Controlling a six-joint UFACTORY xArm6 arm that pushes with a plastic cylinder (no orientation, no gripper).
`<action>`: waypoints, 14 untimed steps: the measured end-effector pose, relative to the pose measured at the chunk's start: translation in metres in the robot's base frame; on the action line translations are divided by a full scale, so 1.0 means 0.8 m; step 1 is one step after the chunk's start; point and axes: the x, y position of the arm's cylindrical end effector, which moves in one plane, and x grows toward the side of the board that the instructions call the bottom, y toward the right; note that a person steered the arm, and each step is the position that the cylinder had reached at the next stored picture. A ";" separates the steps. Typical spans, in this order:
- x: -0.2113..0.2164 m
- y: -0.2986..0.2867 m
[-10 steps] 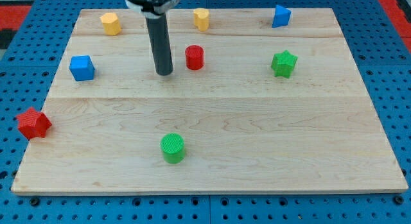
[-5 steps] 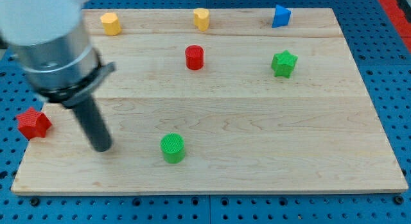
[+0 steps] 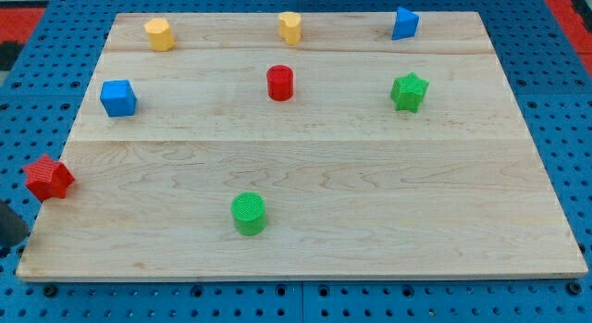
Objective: Push the red star to the bottom right of the board
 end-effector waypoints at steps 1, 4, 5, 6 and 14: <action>-0.017 0.000; -0.095 0.000; -0.115 0.000; -0.134 0.007; -0.144 0.049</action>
